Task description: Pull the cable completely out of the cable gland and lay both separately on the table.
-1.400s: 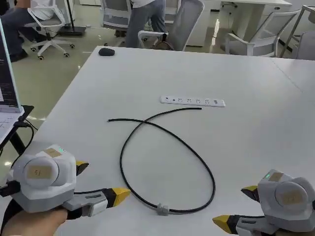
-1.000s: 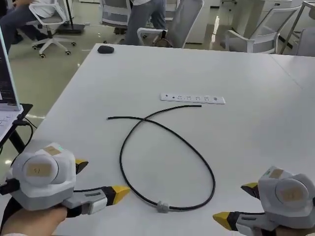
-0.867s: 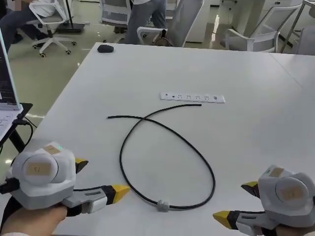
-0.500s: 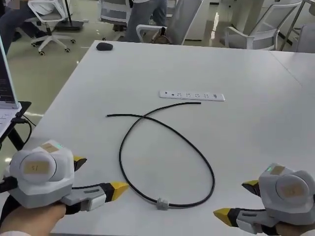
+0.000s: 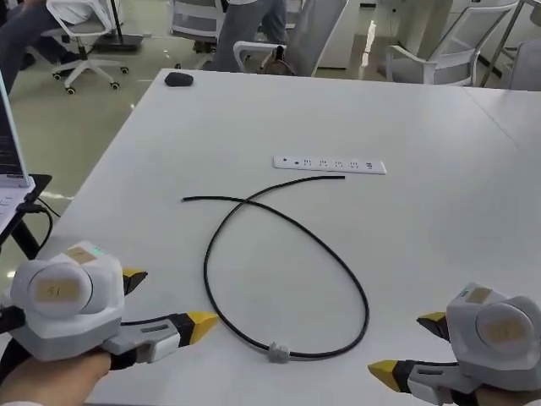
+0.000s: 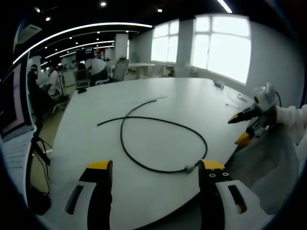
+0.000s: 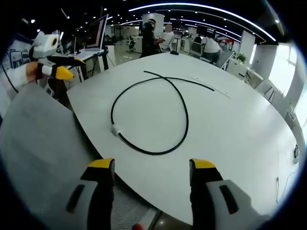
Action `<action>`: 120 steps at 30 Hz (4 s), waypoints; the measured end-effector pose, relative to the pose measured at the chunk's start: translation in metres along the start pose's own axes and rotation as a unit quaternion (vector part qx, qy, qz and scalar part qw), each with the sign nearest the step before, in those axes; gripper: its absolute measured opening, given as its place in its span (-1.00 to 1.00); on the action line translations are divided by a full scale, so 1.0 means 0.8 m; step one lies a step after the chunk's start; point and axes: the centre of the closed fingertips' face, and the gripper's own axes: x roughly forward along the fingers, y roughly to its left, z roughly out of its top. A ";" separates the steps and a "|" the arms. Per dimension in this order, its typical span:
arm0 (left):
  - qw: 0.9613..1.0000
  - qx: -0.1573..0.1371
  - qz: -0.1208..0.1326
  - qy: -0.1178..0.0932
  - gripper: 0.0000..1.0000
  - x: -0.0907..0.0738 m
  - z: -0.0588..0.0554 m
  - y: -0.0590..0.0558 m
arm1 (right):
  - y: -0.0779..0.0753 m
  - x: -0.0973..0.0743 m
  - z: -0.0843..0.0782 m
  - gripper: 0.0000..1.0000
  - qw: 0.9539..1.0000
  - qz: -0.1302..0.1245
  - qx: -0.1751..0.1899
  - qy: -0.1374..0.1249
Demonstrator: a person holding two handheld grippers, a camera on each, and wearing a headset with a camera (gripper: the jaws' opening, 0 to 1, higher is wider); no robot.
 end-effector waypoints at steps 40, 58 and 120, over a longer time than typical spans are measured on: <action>1.000 -0.007 0.007 -0.003 0.40 -0.004 -0.001 0.005 | 0.050 0.081 0.021 -0.03 0.978 0.124 -0.163 0.044; 1.000 -0.013 0.017 0.003 0.31 -0.005 -0.007 0.014 | 0.101 0.145 0.023 -0.25 0.958 0.193 -0.201 0.062; 0.997 0.037 -0.070 0.017 0.12 0.009 -0.003 -0.035 | 0.074 0.065 0.112 -0.78 0.946 0.167 -0.276 -0.047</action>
